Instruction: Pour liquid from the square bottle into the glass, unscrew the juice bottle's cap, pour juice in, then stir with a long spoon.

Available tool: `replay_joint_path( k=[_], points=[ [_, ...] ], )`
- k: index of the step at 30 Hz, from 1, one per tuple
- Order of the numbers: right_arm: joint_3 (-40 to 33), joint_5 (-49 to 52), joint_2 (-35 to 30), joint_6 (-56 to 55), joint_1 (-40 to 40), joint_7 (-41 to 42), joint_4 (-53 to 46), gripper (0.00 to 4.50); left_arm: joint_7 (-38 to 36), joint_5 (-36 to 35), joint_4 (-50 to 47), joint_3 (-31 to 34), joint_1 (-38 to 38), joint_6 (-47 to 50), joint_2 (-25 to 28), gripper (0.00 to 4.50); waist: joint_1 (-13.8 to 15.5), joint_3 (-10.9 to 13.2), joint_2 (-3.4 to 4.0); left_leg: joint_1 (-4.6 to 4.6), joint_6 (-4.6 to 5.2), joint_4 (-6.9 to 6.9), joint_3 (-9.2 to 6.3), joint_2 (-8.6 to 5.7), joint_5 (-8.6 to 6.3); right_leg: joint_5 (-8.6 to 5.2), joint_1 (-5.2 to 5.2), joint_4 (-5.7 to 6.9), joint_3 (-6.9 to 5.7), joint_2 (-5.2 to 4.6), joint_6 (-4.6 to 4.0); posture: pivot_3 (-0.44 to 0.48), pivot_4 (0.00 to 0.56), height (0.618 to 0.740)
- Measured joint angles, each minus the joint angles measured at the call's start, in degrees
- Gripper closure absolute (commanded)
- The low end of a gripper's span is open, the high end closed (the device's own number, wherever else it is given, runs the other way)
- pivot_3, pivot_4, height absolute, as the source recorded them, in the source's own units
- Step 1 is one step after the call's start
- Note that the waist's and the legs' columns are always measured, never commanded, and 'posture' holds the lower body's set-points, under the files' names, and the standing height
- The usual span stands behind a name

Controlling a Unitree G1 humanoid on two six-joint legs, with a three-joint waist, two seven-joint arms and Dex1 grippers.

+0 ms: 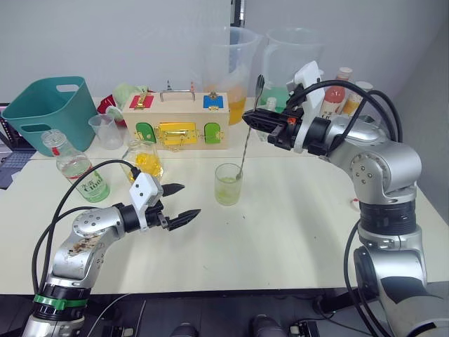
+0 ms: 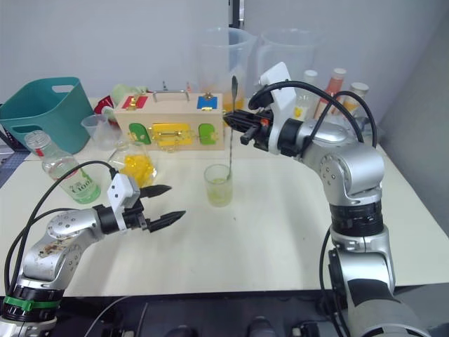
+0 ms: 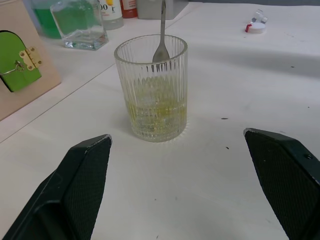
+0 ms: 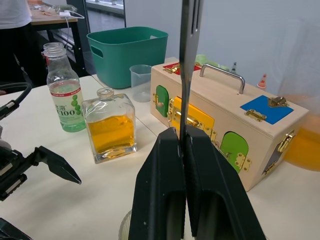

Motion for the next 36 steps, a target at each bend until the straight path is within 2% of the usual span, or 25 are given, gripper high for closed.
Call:
replay_joint_path(
  k=[7,12,17,28,36],
  points=[
    [-1.84,3.87,-0.41,3.38,-3.27,0.38,-0.17,4.5,0.26,-0.05,0.0,0.01,-1.7,-0.15,-0.33,0.01,0.1,0.0,0.0,-0.01,0.0,0.0,0.0,0.0,0.0,0.0,-0.01,0.0,0.0,0.0,0.0,0.0,0.15,0.74],
    [-6.49,7.63,-3.68,7.28,-8.55,0.63,1.72,4.5,0.22,-0.44,-0.17,0.03,-1.77,-0.03,-0.33,0.01,0.43,0.0,0.0,-0.02,0.0,0.0,0.0,0.0,0.0,0.0,0.01,-0.04,0.0,-0.01,0.0,0.0,0.15,0.74],
    [-7.04,7.96,-10.35,12.63,-11.7,2.17,6.06,4.5,-1.1,-3.94,-4.39,0.05,-1.77,3.75,0.88,0.01,0.88,0.0,0.0,-0.04,0.0,0.0,0.03,0.0,0.0,0.0,0.01,-0.09,0.0,-0.01,0.0,0.0,0.15,0.74],
    [-1.5,12.1,-26.1,34.9,-17.61,8.5,10.27,4.5,-3.01,-10.21,-10.23,1.59,-3.09,9.05,4.36,0.01,0.99,0.04,0.05,-0.07,0.01,0.01,0.08,0.01,0.0,-0.03,0.06,-0.25,0.0,0.0,0.02,0.0,0.15,0.74],
    [1.07,12.07,-27.68,36.78,-16.88,10.33,11.2,4.5,-2.47,-12.24,-11.83,1.58,-3.12,10.95,4.36,0.01,0.91,0.06,0.09,-0.1,0.01,0.02,0.11,0.01,0.0,-0.03,0.0,-0.21,0.02,0.0,0.03,0.0,0.15,0.74]
  ],
)
